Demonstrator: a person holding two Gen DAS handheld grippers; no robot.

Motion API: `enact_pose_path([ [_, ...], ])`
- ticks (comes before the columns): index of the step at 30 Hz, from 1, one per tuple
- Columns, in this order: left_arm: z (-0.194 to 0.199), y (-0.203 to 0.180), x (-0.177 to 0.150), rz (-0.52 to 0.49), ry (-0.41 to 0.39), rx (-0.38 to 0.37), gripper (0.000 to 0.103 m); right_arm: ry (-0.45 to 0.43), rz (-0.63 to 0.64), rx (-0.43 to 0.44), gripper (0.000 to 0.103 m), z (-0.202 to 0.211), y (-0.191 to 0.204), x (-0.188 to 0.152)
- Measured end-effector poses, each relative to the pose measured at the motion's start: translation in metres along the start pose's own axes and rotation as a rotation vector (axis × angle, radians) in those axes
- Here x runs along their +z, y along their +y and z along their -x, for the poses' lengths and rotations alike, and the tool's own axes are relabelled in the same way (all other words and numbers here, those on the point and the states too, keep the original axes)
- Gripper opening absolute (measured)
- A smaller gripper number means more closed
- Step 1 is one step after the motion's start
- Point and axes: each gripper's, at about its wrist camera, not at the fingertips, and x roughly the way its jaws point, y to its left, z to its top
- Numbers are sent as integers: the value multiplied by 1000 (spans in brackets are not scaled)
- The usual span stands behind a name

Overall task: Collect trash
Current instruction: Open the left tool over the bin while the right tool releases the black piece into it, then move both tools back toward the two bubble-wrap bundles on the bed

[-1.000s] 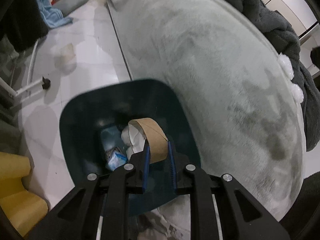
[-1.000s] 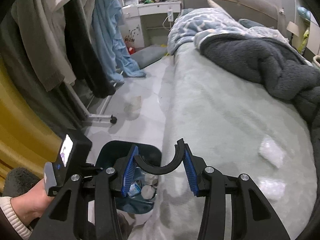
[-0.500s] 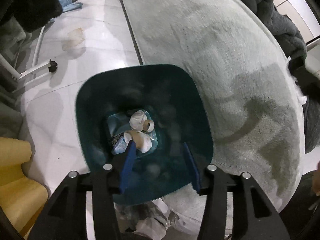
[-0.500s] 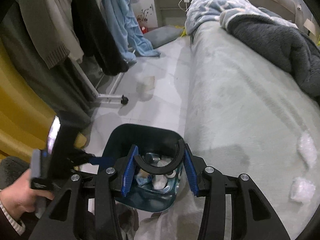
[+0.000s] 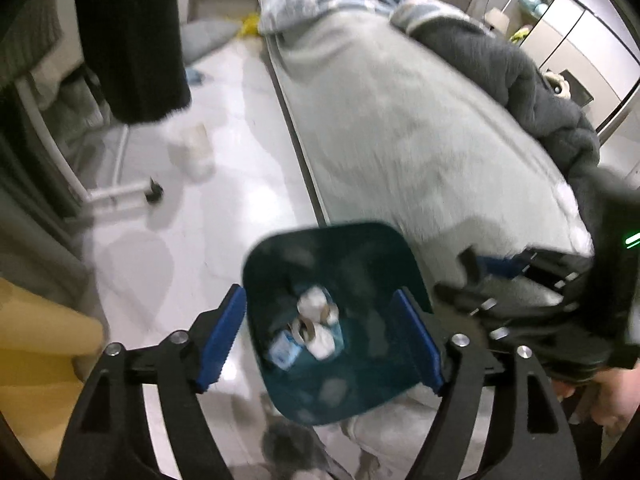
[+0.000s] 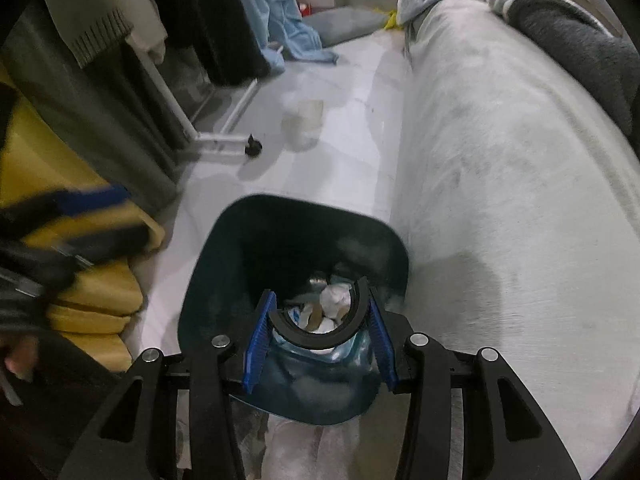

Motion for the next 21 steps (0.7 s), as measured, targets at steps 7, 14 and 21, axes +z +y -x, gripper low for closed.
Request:
enact_pose_path([
  [7, 35, -6, 13, -55, -145, 5, 79, 61, 20, -14, 48, -26, 5, -5],
  [14, 55, -14, 18, -95, -245, -15, 76, 102, 32, -13, 74, -37, 10, -13],
  [21, 70, -30, 24, -124, -292, -33, 72, 56, 22, -15, 77, -11, 9, 1],
])
